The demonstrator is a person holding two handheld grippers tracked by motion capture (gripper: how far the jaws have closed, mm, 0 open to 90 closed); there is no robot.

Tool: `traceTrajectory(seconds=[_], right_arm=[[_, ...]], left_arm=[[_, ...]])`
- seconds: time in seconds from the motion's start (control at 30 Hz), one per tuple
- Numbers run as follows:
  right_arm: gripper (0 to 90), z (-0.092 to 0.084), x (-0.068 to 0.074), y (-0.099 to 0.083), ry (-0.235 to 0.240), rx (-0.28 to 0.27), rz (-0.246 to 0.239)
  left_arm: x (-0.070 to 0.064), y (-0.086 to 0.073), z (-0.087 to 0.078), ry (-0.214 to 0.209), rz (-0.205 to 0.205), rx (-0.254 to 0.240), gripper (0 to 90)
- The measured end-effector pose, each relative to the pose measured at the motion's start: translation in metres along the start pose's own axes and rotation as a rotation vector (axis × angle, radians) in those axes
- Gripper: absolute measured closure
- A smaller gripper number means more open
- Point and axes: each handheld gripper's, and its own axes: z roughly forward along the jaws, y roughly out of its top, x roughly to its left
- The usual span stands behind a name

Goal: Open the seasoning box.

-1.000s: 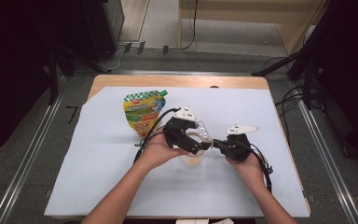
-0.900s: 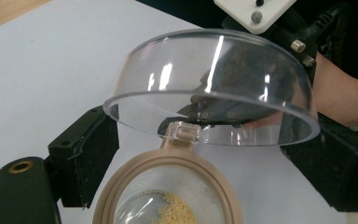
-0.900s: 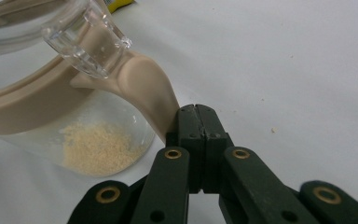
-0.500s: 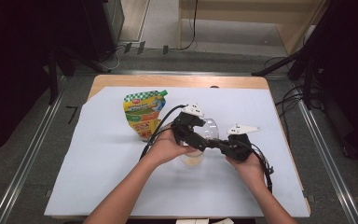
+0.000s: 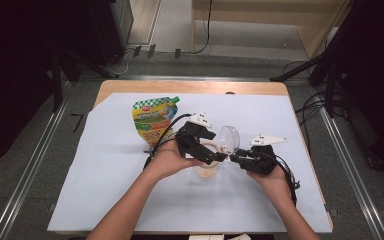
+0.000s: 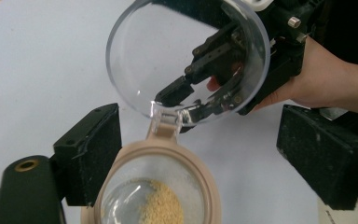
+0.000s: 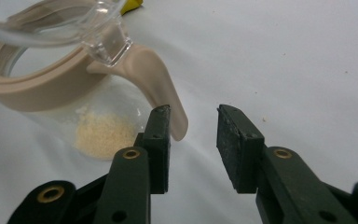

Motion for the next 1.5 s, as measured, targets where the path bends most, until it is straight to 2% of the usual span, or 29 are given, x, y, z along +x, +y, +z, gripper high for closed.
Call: traceTrajectory(seconds=[0.07,0.13,0.2,0.33,0.4,0.47,0.57,0.6,0.7,0.8,0.93,1.2,1.5], right_arm=[[59.2,-0.003,0.000,-0.002,0.014,-0.011,-0.010],[57.9,-0.006,0.001,-0.003,0.029,-0.013,0.001],[55.9,-0.008,0.003,-0.005,0.042,-0.021,-0.010],[55.9,-0.014,0.008,-0.009,0.043,-0.030,-0.036],[55.7,-0.017,0.011,-0.010,0.040,-0.031,-0.024],[55.7,-0.019,0.015,-0.011,0.037,-0.035,-0.021],[54.6,-0.022,0.021,-0.013,0.048,-0.072,-0.025],[53.7,-0.022,0.023,-0.013,0.057,-0.077,-0.012],[49.9,-0.022,0.029,-0.013,0.060,-0.047,0.018],[51.7,-0.022,0.033,-0.013,0.089,-0.030,0.050],[55.1,-0.023,0.042,-0.013,0.063,-0.033,-0.058],[54.3,-0.019,0.054,-0.012,0.128,-0.034,-0.081],[52.4,-0.012,0.062,-0.011,0.177,-0.019,-0.104]], left_arm=[[0.000,-0.002,-0.005,0.001,-0.006,-0.006,20.5],[0.001,-0.004,-0.011,0.009,-0.015,-0.011,24.9],[0.002,-0.007,-0.018,-0.002,-0.016,-0.027,32.0],[0.003,-0.013,-0.030,0.039,-0.018,-0.033,40.6],[0.003,-0.015,-0.035,0.073,-0.015,-0.032,41.1],[0.005,-0.018,-0.039,0.090,-0.017,-0.028,42.3],[0.010,-0.021,-0.044,0.048,-0.057,-0.007,42.8],[0.012,-0.022,-0.045,0.043,-0.067,-0.001,42.5],[0.015,-0.027,-0.053,0.069,-0.073,-0.002,41.5],[0.019,-0.031,-0.063,0.086,-0.095,-0.013,40.9],[0.024,-0.035,-0.076,0.090,-0.102,-0.023,43.3],[0.038,-0.047,-0.100,0.125,-0.143,-0.028,45.4],[0.047,-0.059,-0.126,0.181,-0.178,-0.066,41.4]])
